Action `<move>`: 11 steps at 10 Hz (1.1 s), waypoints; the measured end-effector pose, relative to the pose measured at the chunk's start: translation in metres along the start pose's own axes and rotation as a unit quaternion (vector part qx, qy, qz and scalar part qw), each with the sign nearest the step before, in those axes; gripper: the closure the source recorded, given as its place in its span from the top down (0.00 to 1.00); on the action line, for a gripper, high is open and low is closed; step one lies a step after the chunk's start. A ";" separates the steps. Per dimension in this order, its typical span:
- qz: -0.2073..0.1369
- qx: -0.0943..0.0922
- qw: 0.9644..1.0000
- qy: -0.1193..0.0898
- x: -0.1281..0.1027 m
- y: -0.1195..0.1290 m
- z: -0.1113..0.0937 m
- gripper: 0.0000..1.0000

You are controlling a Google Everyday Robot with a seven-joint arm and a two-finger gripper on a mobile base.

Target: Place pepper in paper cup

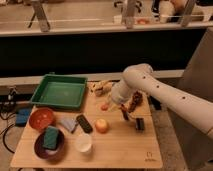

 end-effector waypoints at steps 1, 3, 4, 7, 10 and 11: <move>-0.001 0.001 1.000 -0.003 -0.001 0.002 -0.003 0.00; -0.002 -0.001 0.999 -0.039 -0.005 0.003 -0.003 0.00; -0.002 0.000 0.998 -0.061 -0.007 0.007 -0.005 0.00; -0.012 0.003 0.993 -0.116 -0.028 0.022 -0.017 0.00; -0.020 -0.008 0.978 -0.205 -0.045 0.040 -0.029 0.00; -0.023 -0.013 0.970 -0.241 -0.052 0.045 -0.033 0.00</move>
